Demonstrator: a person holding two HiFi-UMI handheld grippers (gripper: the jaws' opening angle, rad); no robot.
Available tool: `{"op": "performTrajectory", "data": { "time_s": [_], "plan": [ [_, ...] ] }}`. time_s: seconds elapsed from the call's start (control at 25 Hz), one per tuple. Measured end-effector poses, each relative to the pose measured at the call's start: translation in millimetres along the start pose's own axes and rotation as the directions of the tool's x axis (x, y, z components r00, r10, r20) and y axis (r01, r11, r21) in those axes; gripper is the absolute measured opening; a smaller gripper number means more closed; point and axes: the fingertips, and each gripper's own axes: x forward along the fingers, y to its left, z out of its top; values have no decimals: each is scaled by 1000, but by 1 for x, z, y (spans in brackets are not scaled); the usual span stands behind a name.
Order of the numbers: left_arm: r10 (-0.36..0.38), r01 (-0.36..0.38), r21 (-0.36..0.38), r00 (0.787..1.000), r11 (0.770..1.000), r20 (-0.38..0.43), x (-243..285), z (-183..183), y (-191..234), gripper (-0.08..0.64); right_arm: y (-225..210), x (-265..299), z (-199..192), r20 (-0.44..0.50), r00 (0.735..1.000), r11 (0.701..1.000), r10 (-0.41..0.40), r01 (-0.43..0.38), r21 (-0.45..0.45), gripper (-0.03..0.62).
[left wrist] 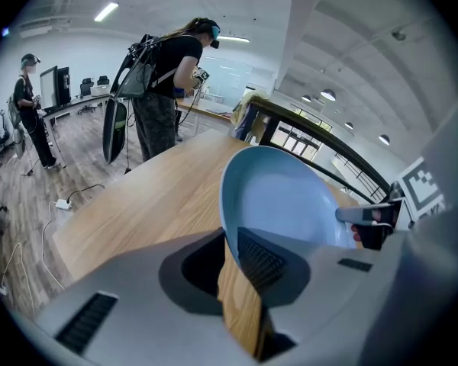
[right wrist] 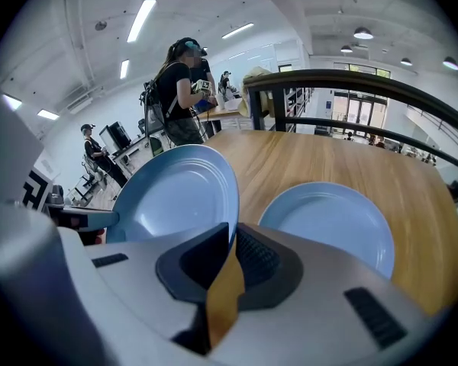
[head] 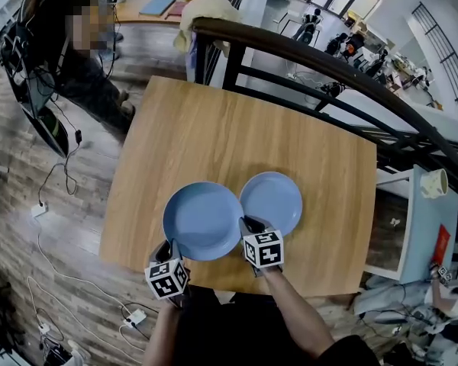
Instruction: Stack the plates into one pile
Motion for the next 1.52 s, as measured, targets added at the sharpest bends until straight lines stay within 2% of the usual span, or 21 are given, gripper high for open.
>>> {"op": "performTrajectory", "data": {
  "time_s": [0.52, 1.52],
  "plan": [
    [-31, 31, 68, 1000, 997, 0, -13, -18, -60, 64, -44, -52, -28, 39, 999, 998, -30, 28, 50, 49],
    [-121, 124, 193, 992, 973, -28, 8, -53, -224, 63, -189, -144, -75, 109, 988, 980, -107, 86, 180, 49]
  ]
}}
